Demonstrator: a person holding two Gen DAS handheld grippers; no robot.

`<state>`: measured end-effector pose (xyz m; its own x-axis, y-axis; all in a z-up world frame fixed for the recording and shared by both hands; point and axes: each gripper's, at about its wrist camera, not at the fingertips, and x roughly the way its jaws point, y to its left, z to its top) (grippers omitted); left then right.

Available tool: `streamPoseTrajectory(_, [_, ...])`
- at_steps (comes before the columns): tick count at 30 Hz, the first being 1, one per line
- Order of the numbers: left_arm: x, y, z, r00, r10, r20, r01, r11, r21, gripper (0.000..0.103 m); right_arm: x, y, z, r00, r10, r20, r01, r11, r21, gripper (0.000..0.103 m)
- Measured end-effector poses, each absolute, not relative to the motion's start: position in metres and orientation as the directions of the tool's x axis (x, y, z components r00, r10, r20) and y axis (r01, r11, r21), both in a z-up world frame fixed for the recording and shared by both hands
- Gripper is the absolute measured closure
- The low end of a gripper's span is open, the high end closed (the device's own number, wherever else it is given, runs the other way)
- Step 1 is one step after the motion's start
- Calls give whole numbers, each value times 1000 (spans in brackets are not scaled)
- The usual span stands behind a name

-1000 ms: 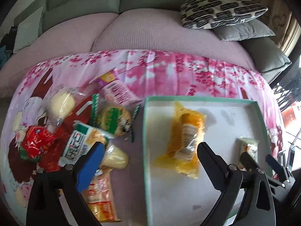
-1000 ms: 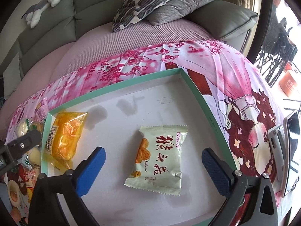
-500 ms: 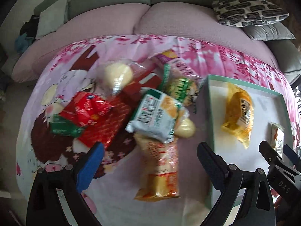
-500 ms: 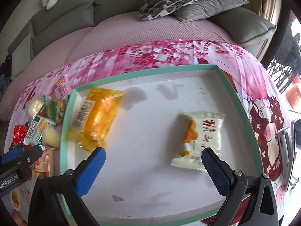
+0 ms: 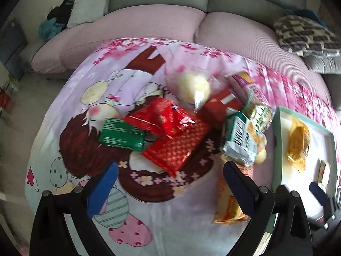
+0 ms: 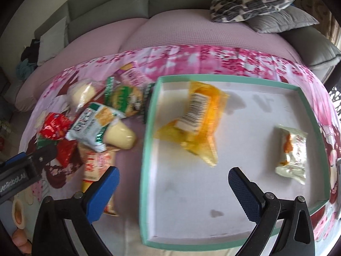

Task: Organize snacks
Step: 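Withdraw both tools from the tray back toward the snack pile, then grasp the red wrapped snack with the left tool while the right tool grasps the cream chip bag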

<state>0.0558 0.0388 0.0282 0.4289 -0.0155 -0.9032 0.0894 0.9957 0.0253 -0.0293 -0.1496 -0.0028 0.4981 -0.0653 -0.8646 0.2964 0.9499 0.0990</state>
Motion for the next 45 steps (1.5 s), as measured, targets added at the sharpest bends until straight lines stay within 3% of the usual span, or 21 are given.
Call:
streamPoseTrajectory(19, [78,84,7,355,-95,-930,14,995,-96,4,-10,-66,-16,504,0,-864,141,986,83,1])
streamPoseTrajectory(26, [90,79,13,381,-87,-920,46,996,-76,4,-3,-54,-29,482,41,-875,112,988,108,8])
streamPoseTrajectory(30, [102,75,20,429,-77,-900,65,996,-55,4,4,-54,-37,470,76,-879,112,983,144,19])
streamPoseTrajectory(34, [114,70,16,441,-86,-894,93,994,-49,4,9,-58,-43,461,89,-883,126,978,165,24])
streamPoseTrajectory(36, [118,69,11,444,-103,-890,104,993,-63,4,10,-60,-44,457,79,-886,140,977,159,34])
streamPoseTrajectory(40, [124,64,2,458,-135,-878,130,988,-84,4,11,-65,-45,457,80,-886,152,974,166,37])
streamPoseTrajectory(42, [125,63,-2,449,-141,-882,133,987,-90,9,12,-66,-45,456,78,-887,150,975,163,38])
streamPoseTrajectory(43, [125,62,-3,445,-141,-884,135,987,-89,20,12,-65,-45,456,77,-887,150,975,161,38])
streamPoseTrajectory(45, [125,59,-7,437,-127,-890,138,988,-73,29,12,-64,-45,456,75,-887,149,976,159,38])
